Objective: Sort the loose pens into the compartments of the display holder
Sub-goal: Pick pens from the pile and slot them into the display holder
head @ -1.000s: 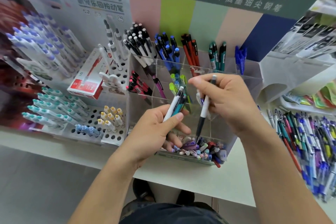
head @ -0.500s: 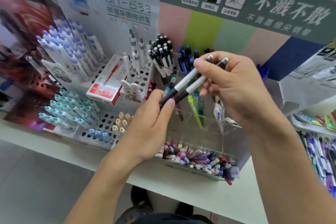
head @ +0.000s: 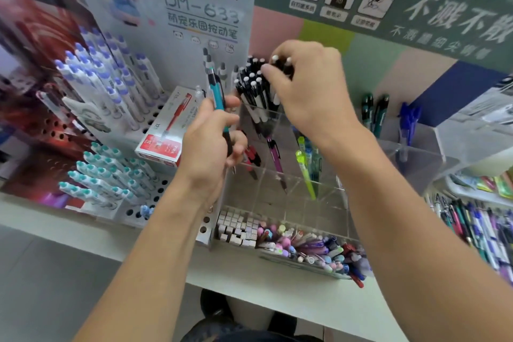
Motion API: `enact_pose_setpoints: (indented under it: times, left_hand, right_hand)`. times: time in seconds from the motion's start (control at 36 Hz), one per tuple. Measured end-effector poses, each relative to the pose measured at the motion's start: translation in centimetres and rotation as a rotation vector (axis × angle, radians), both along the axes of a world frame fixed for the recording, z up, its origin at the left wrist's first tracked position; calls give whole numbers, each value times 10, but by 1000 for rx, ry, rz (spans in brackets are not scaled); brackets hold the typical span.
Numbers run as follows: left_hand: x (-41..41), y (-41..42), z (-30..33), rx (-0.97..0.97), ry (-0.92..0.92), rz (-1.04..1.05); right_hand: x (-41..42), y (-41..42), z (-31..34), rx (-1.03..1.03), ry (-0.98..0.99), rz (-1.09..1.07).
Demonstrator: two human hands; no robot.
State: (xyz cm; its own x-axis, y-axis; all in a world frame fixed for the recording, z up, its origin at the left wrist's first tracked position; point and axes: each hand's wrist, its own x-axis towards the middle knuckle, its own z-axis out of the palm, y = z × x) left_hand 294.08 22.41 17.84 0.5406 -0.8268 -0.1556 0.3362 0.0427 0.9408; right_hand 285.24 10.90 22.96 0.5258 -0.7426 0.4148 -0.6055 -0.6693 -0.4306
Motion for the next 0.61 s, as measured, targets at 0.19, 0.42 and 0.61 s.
enact_pose_setpoints:
  times: [0.19,0.42,0.61]
  left_hand:
    - [5,2,-2,-109,170,-108]
    - [-11,6,-13,0,-215,34]
    - [-58,19,-17,-147,-328,-61]
  right_hand:
    - [-1,5,7,7,361,-4]
    - [-27,10,-10,-254,227,7]
    - [-109,50,-9,270,-607,-29]
